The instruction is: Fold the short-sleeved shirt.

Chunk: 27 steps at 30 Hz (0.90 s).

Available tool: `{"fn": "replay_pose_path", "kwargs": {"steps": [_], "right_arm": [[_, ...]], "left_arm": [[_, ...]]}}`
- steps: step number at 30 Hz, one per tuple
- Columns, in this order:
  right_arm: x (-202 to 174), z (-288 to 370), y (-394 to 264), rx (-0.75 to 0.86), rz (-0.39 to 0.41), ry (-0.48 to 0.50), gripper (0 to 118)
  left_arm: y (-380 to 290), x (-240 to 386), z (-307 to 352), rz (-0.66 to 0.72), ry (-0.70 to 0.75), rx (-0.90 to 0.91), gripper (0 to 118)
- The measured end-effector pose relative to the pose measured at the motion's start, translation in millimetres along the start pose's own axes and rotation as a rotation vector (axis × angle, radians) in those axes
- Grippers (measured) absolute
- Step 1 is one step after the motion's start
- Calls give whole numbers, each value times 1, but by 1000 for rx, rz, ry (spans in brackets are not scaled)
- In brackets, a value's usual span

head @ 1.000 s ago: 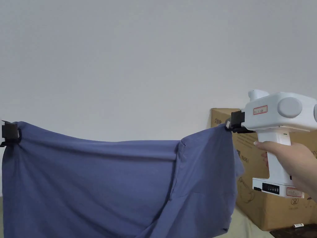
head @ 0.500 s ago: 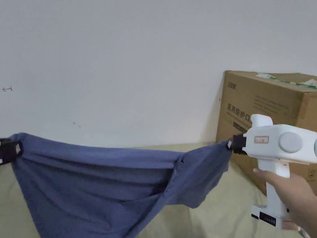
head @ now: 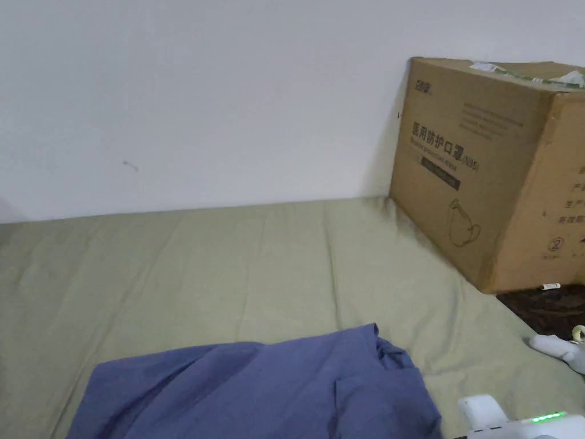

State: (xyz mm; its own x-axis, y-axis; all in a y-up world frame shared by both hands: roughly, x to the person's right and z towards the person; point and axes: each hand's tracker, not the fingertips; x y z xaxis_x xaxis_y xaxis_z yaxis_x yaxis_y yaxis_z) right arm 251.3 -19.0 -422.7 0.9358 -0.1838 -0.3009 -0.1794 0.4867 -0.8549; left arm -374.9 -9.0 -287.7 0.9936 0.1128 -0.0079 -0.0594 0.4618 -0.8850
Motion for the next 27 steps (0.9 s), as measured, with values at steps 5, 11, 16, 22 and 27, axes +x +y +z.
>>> {"fn": "replay_pose_path", "kwargs": {"steps": [5, 11, 16, 22, 27], "right_arm": [[3, 23, -33, -107, 63, -18, 1], [20, 70, -85, -108, 20, -21, 1], [11, 85, -98, -67, -6, -57, 1], [-16, 107, -82, 45, -56, 6, 73], [-73, 155, -53, 292, 35, 0, 73]], "left_arm": [[-11, -1, 24, 18, -12, -8, 3], [-29, 1, 43, 30, -40, -65, 3], [-32, 5, 42, 54, -10, -55, 56], [-33, 9, 70, 117, -60, 25, 98], [-24, 21, 131, 218, -145, 280, 98]]}}
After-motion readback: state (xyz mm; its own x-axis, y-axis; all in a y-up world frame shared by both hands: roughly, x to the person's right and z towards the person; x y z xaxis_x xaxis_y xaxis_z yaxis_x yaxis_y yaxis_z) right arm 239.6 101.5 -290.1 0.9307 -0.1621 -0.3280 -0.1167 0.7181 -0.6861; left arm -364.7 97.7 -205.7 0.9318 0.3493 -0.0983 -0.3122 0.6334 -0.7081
